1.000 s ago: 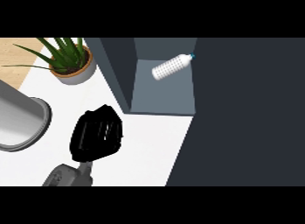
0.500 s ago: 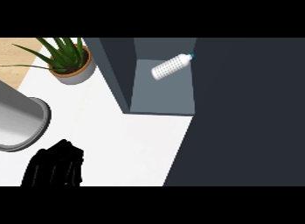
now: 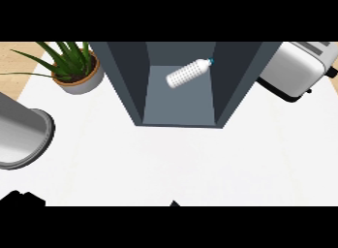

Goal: Pick up the bottled water, place it into the cabinet and close the cabinet

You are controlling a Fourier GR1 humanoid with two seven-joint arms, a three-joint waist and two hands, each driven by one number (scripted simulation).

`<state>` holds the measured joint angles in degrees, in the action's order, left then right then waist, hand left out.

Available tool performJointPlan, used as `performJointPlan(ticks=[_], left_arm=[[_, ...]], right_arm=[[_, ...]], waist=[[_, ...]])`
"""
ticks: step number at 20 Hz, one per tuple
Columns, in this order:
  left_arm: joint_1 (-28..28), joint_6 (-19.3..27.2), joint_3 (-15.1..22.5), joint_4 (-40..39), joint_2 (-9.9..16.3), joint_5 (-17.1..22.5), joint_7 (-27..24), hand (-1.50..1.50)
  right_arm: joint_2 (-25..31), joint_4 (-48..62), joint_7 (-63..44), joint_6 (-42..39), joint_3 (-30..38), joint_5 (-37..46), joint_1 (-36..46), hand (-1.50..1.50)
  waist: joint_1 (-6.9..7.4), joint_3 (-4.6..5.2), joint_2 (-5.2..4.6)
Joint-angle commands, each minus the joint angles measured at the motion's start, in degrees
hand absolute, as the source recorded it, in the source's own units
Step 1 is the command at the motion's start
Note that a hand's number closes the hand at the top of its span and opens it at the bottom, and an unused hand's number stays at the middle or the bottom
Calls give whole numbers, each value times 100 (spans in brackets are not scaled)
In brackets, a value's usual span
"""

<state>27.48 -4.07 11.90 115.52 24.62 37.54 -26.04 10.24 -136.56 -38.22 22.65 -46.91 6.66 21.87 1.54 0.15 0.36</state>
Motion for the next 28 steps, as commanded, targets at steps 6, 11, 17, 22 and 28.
performJointPlan(ticks=[6,11,17,22,28], left_arm=[[595,-856,-896,-50,307,628,-162,150],[859,-1120,-1191,134,344,756,-111,150],[1339,-1691,-1586,64,420,996,-224,150],[1148,-1778,-1858,-24,506,1206,87,150],[899,-1567,-1653,-23,219,904,173,150]], right_arm=[[-1008,1711,-268,98,1383,-597,1749,150],[-1019,2768,365,-281,1921,-1041,2105,150],[-1005,4226,943,-936,2965,-1464,2776,150],[-1023,5370,1489,-880,2808,-1623,3115,150],[-873,6324,2134,-1616,3564,-1778,3188,150]], waist=[[-29,-9,-44],[-28,-14,-51],[41,-13,-61],[16,-12,-56],[-14,-15,-87]])
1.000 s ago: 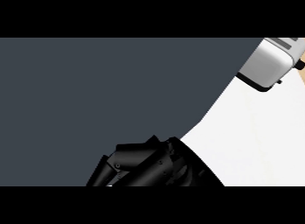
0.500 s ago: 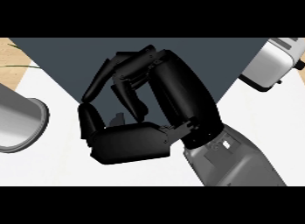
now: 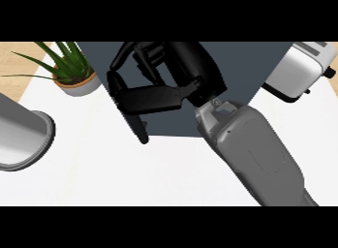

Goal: Pick up the bottled water, place it into the cabinet and close the cabinet

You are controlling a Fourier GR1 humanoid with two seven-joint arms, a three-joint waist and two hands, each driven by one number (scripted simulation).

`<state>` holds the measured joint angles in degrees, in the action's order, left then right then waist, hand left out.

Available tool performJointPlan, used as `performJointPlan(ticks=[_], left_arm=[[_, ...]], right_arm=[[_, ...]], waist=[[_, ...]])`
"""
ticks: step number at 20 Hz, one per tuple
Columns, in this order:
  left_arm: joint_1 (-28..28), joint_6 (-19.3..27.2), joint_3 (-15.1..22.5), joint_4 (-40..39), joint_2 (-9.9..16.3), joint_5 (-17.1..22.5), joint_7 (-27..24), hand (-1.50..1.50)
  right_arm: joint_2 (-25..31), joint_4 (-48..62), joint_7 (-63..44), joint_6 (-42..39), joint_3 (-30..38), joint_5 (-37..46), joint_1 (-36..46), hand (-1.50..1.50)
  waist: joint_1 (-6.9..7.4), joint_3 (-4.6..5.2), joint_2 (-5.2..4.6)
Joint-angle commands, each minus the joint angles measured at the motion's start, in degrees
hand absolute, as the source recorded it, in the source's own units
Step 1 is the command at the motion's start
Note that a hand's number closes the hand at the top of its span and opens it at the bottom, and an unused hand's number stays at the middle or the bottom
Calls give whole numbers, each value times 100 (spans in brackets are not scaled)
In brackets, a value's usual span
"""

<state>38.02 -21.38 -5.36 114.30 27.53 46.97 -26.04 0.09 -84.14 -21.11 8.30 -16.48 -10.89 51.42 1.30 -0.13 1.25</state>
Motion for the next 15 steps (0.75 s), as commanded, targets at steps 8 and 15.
performJointPlan(ticks=[8,15], left_arm=[[-245,-129,-127,1,114,157,207,150],[-522,22,-104,30,85,259,334,150]], right_arm=[[298,1589,813,-93,624,256,103,150],[315,1706,919,-229,641,201,27,150]], waist=[[93,19,-242],[113,17,-257]])
